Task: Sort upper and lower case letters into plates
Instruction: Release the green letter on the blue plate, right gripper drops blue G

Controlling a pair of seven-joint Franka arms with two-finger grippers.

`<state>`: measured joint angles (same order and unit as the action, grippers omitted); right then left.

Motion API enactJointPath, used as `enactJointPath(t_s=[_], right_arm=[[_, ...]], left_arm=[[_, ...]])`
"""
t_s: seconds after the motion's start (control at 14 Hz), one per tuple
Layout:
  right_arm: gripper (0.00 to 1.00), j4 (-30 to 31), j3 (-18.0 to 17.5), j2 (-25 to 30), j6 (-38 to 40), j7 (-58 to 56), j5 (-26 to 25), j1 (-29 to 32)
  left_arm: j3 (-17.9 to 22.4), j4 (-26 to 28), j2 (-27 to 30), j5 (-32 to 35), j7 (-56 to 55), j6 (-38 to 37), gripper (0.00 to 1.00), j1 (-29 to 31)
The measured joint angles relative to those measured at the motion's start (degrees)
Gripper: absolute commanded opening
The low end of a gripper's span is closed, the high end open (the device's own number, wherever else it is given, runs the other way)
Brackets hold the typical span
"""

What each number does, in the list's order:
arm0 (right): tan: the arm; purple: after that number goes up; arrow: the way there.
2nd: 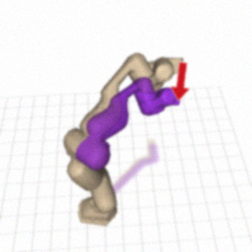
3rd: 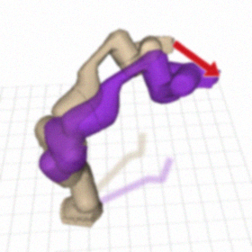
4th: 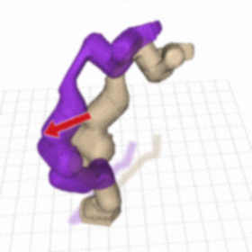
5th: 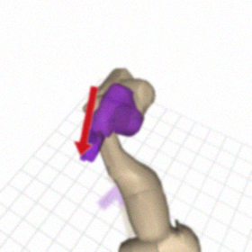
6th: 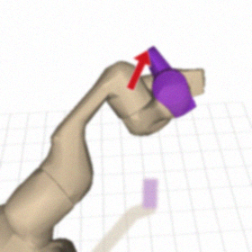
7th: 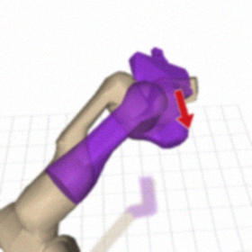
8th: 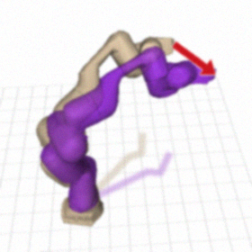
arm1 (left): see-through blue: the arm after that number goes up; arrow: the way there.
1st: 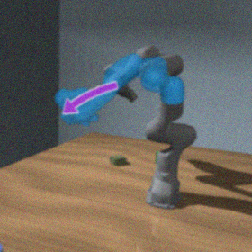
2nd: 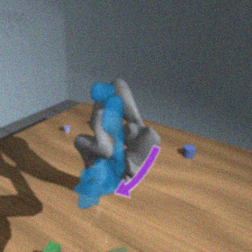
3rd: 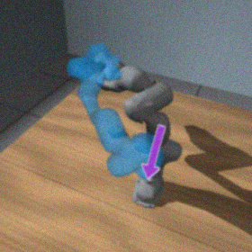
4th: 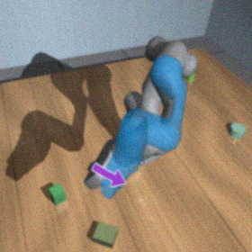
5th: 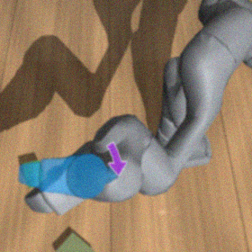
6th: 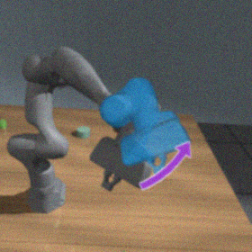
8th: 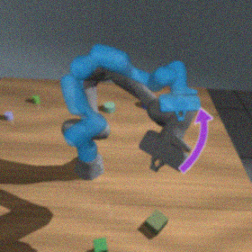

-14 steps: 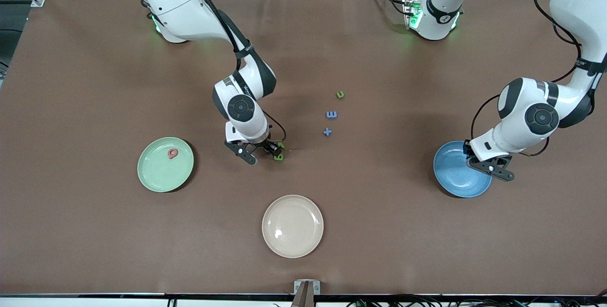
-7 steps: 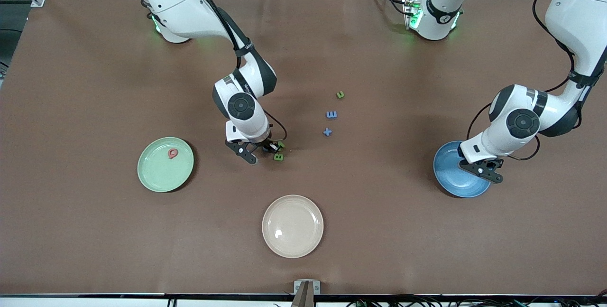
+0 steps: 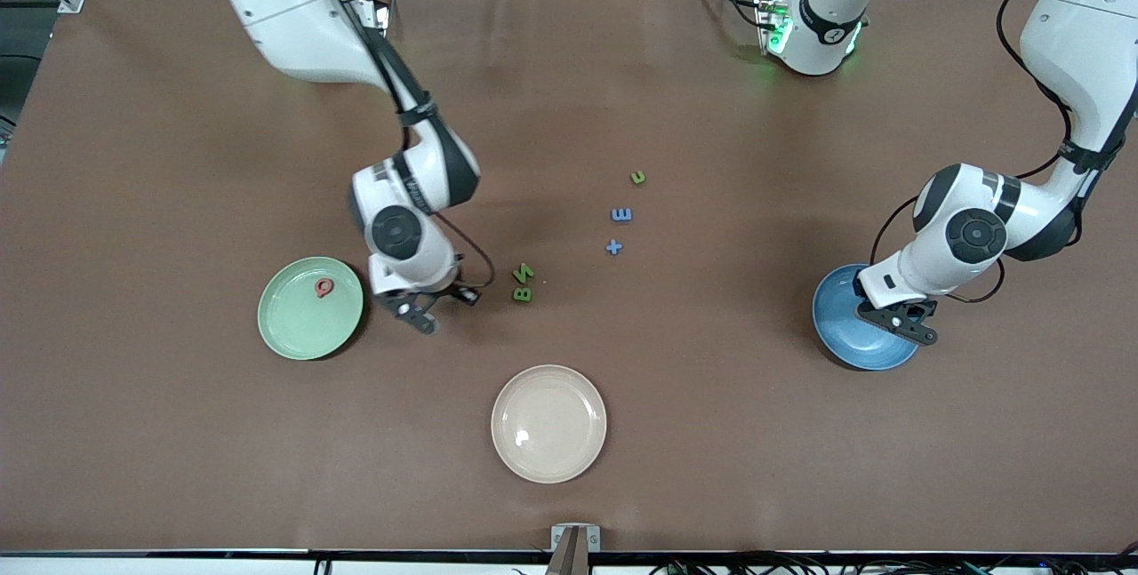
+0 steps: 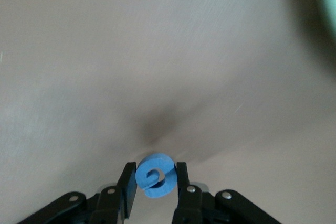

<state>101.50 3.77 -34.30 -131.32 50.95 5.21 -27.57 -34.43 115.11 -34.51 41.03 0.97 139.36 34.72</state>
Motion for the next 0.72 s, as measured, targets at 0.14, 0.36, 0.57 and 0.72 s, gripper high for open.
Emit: enactJointPath(t_s=[0.14,0.36,0.57,0.72], right_arm=[[0.00,-0.1,0.2,3.2,3.9,-10.5,0.0,6.2],[0.00,0.1,0.2,5.0,5.0,-22.6,0.0,13.3],[0.01,1.4,0.2,4.7,4.6,-28.3,0.0,16.8],[0.01,2.6,0.0,4.5,3.7,-29.0,0.0,17.0]], left_arm=[[-0.6,-1.1,0.9,-0.9,0.0,-0.3,1.00,0.2],[-5.2,-2.0,3.7,-9.3,-0.1,-3.7,1.00,0.6],[-10.7,-4.4,5.3,-15.0,-4.7,-9.2,1.00,0.2],[-13.6,-7.0,5.3,-15.7,-11.9,-13.1,1.00,-1.8]])
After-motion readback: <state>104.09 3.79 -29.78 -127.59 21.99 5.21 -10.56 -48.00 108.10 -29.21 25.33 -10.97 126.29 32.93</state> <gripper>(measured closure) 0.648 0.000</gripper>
